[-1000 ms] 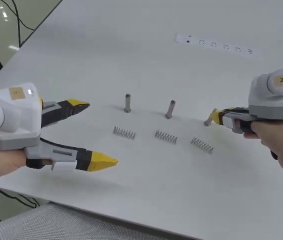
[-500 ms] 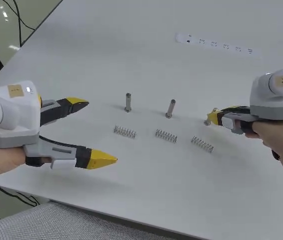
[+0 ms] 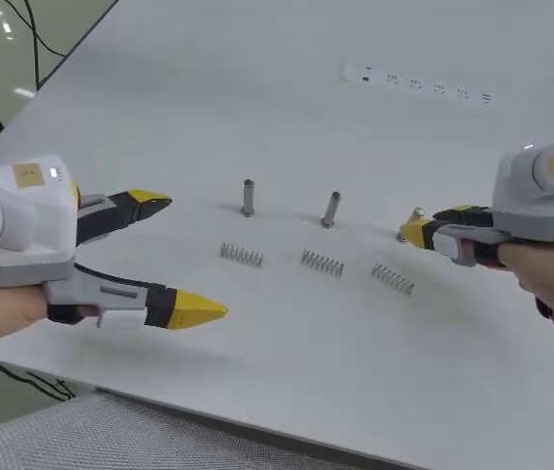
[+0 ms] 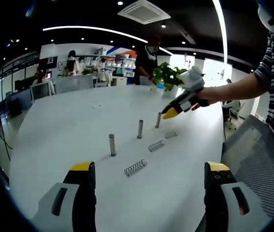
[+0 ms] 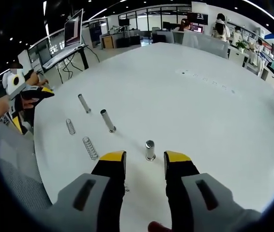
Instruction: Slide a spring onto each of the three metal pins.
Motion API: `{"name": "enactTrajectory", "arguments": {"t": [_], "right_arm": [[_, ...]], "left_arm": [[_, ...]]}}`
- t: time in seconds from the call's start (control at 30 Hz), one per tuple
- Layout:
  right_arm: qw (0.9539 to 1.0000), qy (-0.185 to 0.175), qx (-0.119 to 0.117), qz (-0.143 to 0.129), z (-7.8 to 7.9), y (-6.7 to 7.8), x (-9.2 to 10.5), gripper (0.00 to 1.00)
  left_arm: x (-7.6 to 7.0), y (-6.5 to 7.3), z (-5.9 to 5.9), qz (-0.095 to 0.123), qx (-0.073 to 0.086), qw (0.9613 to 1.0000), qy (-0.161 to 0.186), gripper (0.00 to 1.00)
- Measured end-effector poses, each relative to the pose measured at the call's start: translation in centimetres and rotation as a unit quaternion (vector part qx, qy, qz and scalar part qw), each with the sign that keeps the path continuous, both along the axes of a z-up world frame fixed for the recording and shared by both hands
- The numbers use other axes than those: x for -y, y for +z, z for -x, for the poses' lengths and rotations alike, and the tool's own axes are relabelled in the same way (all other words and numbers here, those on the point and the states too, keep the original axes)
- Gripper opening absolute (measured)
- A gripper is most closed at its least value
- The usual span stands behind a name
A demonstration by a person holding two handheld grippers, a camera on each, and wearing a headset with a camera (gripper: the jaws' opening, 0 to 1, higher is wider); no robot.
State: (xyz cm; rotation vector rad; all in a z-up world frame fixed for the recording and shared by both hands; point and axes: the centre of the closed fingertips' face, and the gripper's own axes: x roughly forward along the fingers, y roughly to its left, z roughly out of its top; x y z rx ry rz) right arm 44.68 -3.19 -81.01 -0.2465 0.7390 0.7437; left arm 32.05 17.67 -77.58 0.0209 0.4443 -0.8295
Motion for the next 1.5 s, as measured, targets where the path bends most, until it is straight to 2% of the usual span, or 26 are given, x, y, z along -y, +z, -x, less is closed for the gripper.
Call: {"name": "enactTrajectory", "arguments": {"t": [0.23, 0.6, 0.77, 0.87, 0.93, 0.97, 1.03, 1.1, 1.17, 1.27, 1.4, 1.5], "right_arm": [[1.0, 0.009, 0.001, -0.001, 0.5, 0.3, 0.3, 0.33], [0.9989, 0.039, -0.004, 0.027, 1.4, 0.2, 0.9, 0.32], [0.996, 0.071, -0.001, 0.055, 2.0, 0.3, 0.8, 0.3], [0.9933, 0.1, -0.015, 0.056, 2.9, 0.2, 0.2, 0.29], [0.9899, 0.125, -0.017, 0.065, 3.5, 0.1, -0.2, 0.29], [0.9866, 0.142, -0.015, 0.08, 3.7, 0.0, -0.2, 0.29], [0.9821, 0.164, -0.018, 0.092, 4.3, -0.3, -0.6, 0.29], [0.9801, 0.173, -0.021, 0.096, 4.6, -0.5, -0.9, 0.29], [0.9746, 0.195, -0.03, 0.106, 5.2, -1.0, -1.1, 0.29], [0.9666, 0.218, -0.026, 0.133, 5.4, -1.5, -1.1, 0.29], [0.9609, 0.235, -0.032, 0.143, 5.6, -2.1, -1.1, 0.29], [0.9537, 0.252, -0.042, 0.159, 5.9, -2.7, -0.9, 0.29]], "left_arm": [[-0.1, 0.1, -0.1, -0.001, 0.0, 1.0, -0.002, 0.92], [0.1, 0.0, -0.1, -0.002, -0.001, 1.0, -0.006, 0.92], [0.2, 0.0, -0.2, -0.002, -0.001, 1.0, -0.007, 0.92], [0.1, 0.1, -0.3, -0.002, -0.001, 1.0, -0.007, 0.92], [0.1, 0.1, -0.3, -0.001, -0.001, 1.0, -0.007, 0.92], [0.1, 0.2, -0.3, 0.0, 0.0, 1.0, -0.006, 0.92], [0.1, 0.3, -0.3, 0.003, 0.0, 1.0, -0.005, 0.92], [0.1, 0.3, -0.3, 0.002, 0.001, 1.0, -0.005, 0.92], [0.0, 0.0, -0.1, -0.003, -0.003, 1.0, -0.006, 0.92], [0.0, 0.0, 0.0, -0.002, -0.005, 1.0, -0.005, 0.91], [0.0, -0.1, 0.1, -0.001, -0.006, 1.0, -0.004, 0.91], [0.0, -0.2, 0.2, -0.001, -0.007, 1.0, -0.003, 0.91]]}}
